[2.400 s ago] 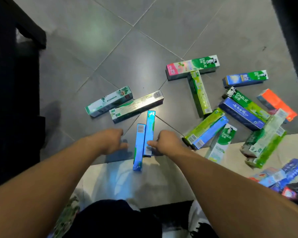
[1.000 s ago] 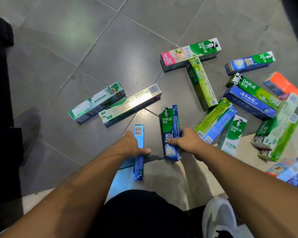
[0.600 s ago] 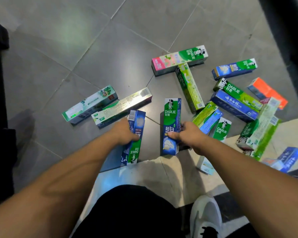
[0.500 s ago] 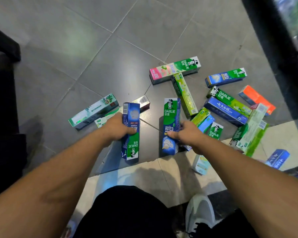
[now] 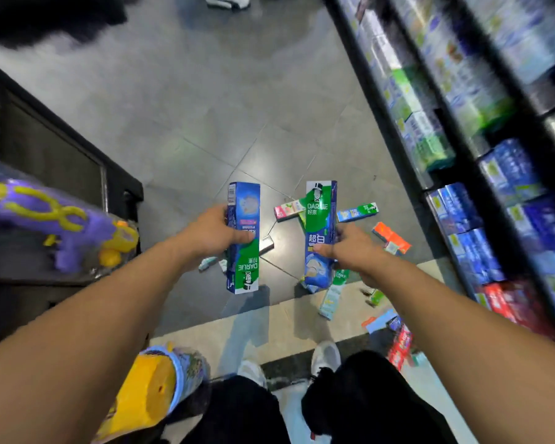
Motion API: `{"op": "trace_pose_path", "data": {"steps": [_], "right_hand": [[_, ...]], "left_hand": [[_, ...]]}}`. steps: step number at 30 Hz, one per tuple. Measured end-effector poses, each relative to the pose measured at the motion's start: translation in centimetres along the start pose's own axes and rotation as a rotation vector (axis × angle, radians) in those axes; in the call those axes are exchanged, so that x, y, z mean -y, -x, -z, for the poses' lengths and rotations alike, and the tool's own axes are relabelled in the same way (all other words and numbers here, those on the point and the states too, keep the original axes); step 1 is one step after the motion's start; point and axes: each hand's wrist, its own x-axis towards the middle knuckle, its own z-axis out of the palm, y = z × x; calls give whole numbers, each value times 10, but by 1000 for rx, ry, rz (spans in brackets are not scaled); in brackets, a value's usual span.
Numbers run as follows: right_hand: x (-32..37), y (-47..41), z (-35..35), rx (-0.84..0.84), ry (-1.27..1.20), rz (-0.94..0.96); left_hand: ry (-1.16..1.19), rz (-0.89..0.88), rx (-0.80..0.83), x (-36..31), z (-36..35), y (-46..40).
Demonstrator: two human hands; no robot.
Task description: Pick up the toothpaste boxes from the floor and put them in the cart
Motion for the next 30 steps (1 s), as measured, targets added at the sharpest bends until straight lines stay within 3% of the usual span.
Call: {"op": "trace_pose_path", "data": {"steps": [7,12,18,22,30], "right_hand": [[121,149,83,18,-86,111],[159,205,139,6,-103,152],[157,255,181,-49,-110,189],[144,284,195,-129,-136,204],[82,367,216,-472,-325,139]], "left_hand": [[-80,-103,-26,-163,29,144],[-174,-184,-59,-235,21,190],[-154,-261,-46,-276,-11,213],[-228,-284,58,-293,-36,221],[-473,-423,343,-339,-108,222]]}}
